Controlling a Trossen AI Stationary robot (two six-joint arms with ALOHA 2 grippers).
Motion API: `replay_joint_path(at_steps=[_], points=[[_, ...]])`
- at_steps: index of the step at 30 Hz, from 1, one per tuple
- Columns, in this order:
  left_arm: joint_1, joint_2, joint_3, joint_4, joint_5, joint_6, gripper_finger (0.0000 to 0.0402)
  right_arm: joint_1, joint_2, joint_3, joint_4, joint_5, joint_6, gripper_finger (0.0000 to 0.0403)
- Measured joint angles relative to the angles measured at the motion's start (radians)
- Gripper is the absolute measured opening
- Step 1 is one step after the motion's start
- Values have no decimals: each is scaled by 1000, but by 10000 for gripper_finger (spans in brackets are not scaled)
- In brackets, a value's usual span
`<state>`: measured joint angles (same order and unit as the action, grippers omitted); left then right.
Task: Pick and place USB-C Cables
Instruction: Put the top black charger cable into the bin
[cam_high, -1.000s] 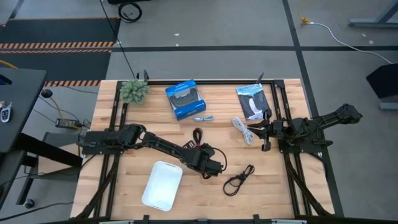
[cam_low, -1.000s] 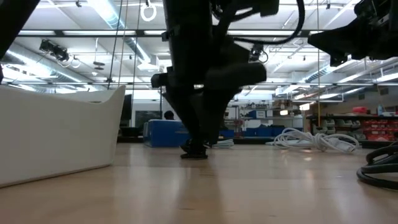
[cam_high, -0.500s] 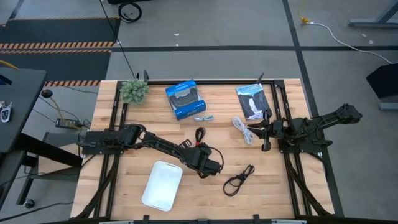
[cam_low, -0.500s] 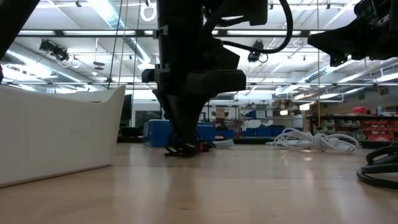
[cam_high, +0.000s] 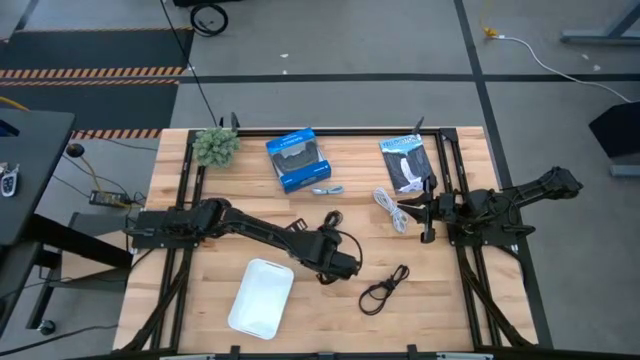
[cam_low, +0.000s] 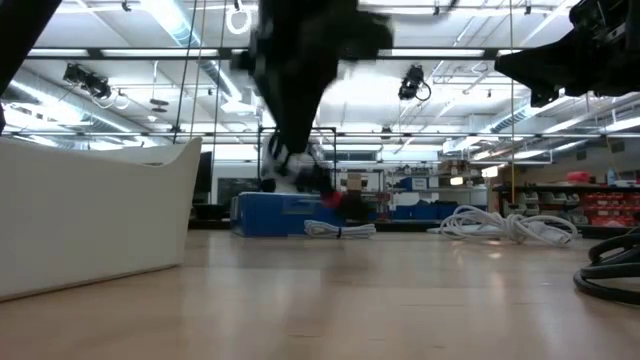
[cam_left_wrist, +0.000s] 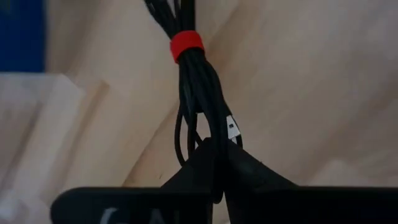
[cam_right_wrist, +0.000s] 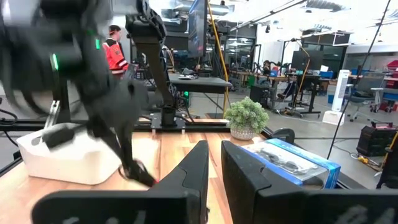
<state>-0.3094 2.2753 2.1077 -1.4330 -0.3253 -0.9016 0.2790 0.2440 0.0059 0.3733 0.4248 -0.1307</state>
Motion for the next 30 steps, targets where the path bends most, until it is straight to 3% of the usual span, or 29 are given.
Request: replay_joint_path(at_steps=[3, 6, 11, 18, 23, 28, 30], points=[[-16, -4, 148, -98, 12, 0, 19, 0, 0, 0, 0, 0, 0, 50], [-44, -12, 251, -136, 100, 43, 25, 0, 0, 0, 0, 0, 0, 50], [-104, -105, 216, -98, 350, 44, 22, 0, 0, 0, -1, 0, 0, 50], [-233, -167, 214, -137, 480, -107, 23, 0, 0, 0, 9, 0, 0, 50], [-332, -206, 216, -137, 426, -247, 20, 0, 0, 0, 16, 0, 0, 50], [-437, -216, 206, -136, 240, -348, 21, 0, 0, 0, 16, 0, 0, 50], [-463, -217, 163, -138, 219, -413, 21, 0, 0, 0, 18, 0, 0, 50]])
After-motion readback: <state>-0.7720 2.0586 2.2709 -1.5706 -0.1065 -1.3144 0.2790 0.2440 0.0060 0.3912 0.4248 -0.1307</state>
